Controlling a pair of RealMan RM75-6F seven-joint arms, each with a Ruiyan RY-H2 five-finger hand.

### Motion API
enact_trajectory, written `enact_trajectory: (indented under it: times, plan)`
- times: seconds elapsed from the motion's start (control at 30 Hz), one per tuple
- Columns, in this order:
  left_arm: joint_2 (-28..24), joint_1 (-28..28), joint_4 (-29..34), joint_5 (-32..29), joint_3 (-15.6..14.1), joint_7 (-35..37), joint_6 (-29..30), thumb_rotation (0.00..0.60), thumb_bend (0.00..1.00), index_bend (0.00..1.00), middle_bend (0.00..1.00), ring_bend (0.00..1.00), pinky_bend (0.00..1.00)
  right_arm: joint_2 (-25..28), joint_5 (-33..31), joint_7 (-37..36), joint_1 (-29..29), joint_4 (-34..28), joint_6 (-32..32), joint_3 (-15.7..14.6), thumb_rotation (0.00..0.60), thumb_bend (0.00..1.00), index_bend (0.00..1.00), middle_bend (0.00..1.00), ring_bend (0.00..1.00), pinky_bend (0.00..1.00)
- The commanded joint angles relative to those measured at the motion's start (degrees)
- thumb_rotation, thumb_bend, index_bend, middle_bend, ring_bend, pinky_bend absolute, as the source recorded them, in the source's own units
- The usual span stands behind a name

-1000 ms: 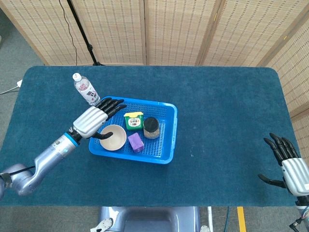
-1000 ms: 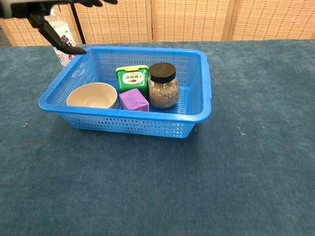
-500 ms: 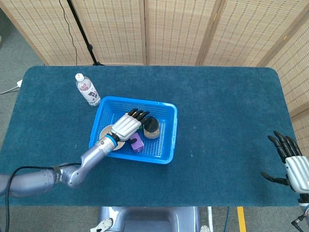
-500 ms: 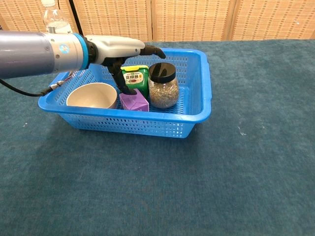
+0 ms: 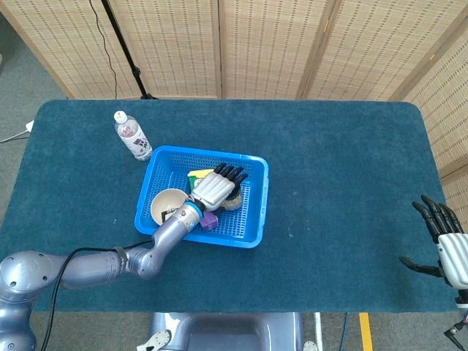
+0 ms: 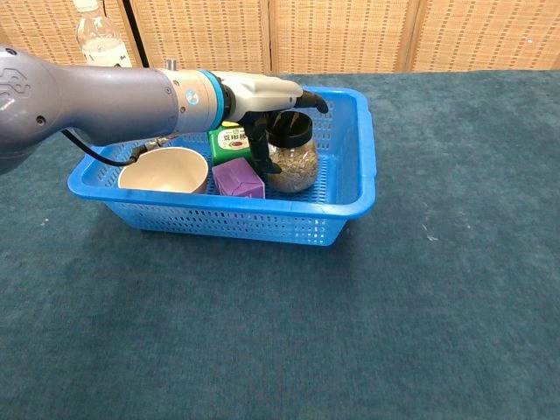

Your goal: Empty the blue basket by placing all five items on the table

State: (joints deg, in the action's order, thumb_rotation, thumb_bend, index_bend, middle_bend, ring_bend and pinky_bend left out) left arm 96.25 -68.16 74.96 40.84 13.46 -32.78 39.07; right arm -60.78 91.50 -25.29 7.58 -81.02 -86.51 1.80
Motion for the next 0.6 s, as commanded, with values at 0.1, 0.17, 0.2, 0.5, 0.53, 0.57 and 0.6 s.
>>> enact_trajectory:
  times: [0.1,0.17,0.2,0.5,0.53,0.57,0.6]
  plan:
    - [1.1,-1.8,-0.9,-3.8,-0.5,-1.8,1.4,0.600,0.33,0.27,0.15,0.12,0.29,0.0,0.1,-0.3,0.0,0.1,0.0,0.0,0.600,0.00,0.00,0.00,0.01,0.00]
    - [1.3,-2.3,-0.9,-5.1,-0.6,-2.0,1.3,0.600,0.36,0.36,0.23,0.20,0.37,0.0,0.2,-0.2,0.0,0.1,0.0,0.0,0.600,0.00,0.00,0.00,0.01,0.00]
    - [1.4,-2.5,-0.9,-5.7,-0.6,-2.0,1.4,0.600,0.38,0.41,0.28,0.25,0.40,0.0,0.2,-0.2,0.0,0.1,0.0,0.0,0.600,0.00,0.00,0.00,0.01,0.00]
    - [2.1,-2.9,-0.8,-4.7,-0.5,-1.8,5.2,0.600,0.48,0.59,0.44,0.39,0.49,0.1,0.0,0.0,-0.1,0.0,0.1,0.1,0.600,0.00,0.00,0.00,0.02,0.00]
    - [1.6,-2.7,-0.1,-4.3,-0.2,-1.4,5.8,0.600,0.48,0.59,0.44,0.39,0.49,0.1,0.0,0.1,-0.1,0.0,0.1,0.1,0.600,0.00,0.00,0.00,0.02,0.00]
    - [1.3,-2.6,0.4,-4.0,-0.1,-1.1,6.1,0.600,0.48,0.59,0.44,0.39,0.49,0.1,0.0,0.1,-0.1,0.0,0.1,0.1,0.600,0.00,0.00,0.00,0.02,0.00]
    - [0.5,-2.3,1.4,-3.3,0.2,-0.7,6.7,0.600,0.48,0.59,0.44,0.39,0.49,0.1,0.1,0.0,-0.1,-0.1,0.0,0.1,0.600,0.00,0.00,0.00,0.02,0.00]
